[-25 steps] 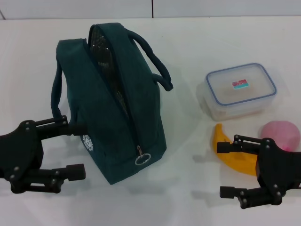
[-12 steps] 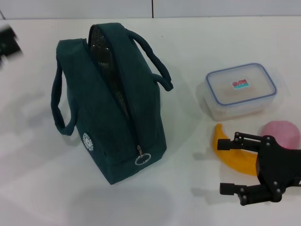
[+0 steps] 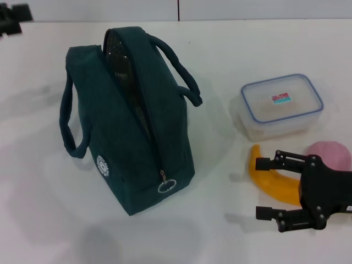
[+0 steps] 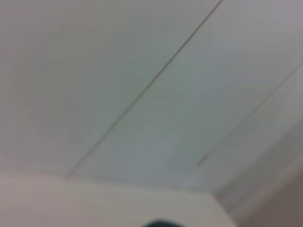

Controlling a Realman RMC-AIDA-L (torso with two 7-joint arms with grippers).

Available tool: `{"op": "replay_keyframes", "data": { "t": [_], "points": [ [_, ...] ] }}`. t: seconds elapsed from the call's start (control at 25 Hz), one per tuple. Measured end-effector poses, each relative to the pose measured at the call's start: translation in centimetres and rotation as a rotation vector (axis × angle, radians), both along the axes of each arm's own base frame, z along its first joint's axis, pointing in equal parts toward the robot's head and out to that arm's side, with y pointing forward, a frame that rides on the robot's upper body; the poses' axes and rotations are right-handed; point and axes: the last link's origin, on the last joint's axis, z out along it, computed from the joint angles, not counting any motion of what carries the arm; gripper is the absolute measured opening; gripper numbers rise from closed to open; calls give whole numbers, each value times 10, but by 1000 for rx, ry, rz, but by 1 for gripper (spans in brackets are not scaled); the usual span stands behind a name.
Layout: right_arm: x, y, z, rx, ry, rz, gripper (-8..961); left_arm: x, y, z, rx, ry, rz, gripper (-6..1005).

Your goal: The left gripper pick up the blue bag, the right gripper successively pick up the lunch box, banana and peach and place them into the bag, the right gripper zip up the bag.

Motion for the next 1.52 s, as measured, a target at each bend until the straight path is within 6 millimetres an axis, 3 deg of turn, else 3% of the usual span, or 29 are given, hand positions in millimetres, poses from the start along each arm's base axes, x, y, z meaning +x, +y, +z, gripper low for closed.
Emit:
{"op": "replay_keyframes", "data": {
  "t": [0.24,0.4,0.8,1.2,1.52],
  "points": [
    [0,3,1,17,-3,4,871,30,12,-28,-261,188,143,875],
    [-1,4,3,26,-3,16,870,40,13,-41,-336,182,168,857],
    [0,8,3,40,-16,11,870,43,12,-72,-386,193,183,813],
    [3,9,7,64,-3,-22,870,42,13,-78,-392,214,162,768],
    [5,11,12,90,16,-50,869,42,12,-80,-400,219,149,429]
  ]
}}
